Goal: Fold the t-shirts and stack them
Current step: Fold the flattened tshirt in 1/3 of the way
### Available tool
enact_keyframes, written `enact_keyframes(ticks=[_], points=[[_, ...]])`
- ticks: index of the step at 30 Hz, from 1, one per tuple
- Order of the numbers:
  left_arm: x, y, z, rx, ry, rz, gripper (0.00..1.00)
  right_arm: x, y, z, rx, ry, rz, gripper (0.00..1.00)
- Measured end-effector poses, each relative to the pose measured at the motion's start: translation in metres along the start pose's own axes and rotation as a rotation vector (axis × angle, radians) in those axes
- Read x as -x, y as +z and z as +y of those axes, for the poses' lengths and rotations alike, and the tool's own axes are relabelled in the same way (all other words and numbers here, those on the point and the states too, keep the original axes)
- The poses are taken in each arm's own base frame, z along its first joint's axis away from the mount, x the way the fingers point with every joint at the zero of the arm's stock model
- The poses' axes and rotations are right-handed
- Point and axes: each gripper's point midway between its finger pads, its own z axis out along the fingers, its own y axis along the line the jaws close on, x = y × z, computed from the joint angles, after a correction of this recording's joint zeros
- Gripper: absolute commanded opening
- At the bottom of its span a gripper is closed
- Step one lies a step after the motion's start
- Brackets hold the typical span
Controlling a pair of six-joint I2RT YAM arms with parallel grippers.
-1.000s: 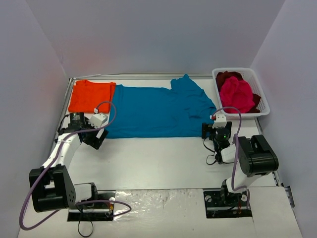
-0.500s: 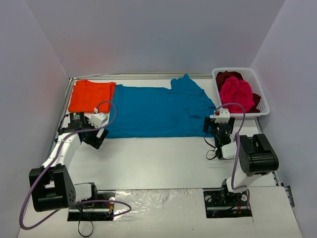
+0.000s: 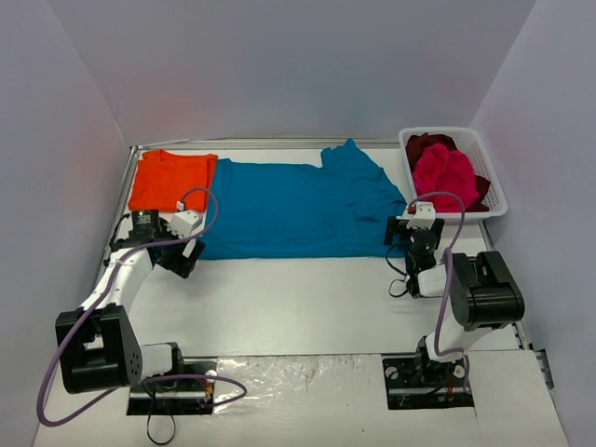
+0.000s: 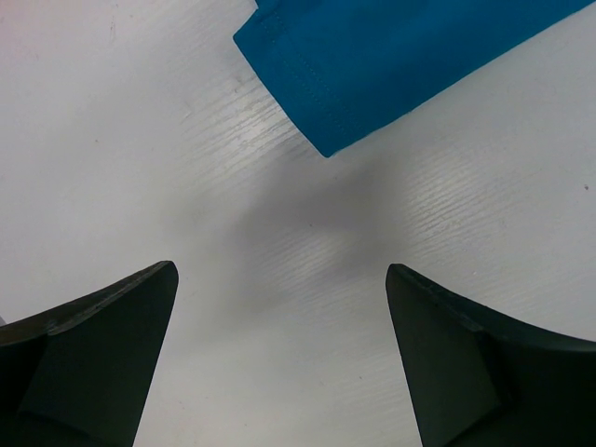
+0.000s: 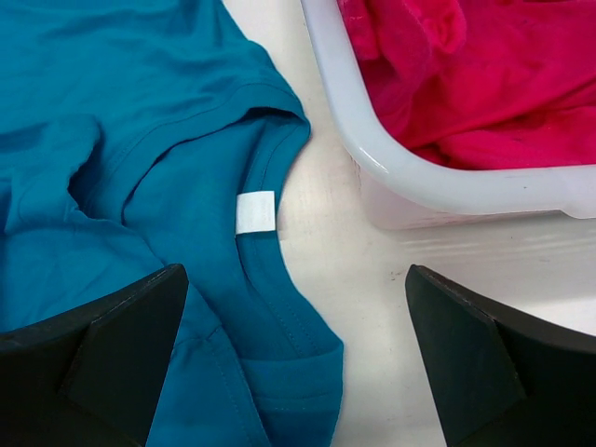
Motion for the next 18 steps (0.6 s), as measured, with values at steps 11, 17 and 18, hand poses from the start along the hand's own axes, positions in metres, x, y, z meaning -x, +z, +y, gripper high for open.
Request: enact_keyframes(ticks=[11, 17, 18], points=[[-0.001, 0.004, 0.0, -0.008, -0.025, 0.011, 0.94, 0.0, 0.0, 0.0, 0.003, 0.0, 0.0, 1.0], [0.007, 0.0, 0.0, -0.002, -0.019, -0.028, 0.94, 0.0, 0.0, 0.001, 0.003, 0.0, 0.0, 1.0], [0.007, 0.0, -0.001, -0.005, -0.019, -0.028, 0.94, 0.0, 0.0, 0.0, 0.003, 0.001, 0.0, 1.0]])
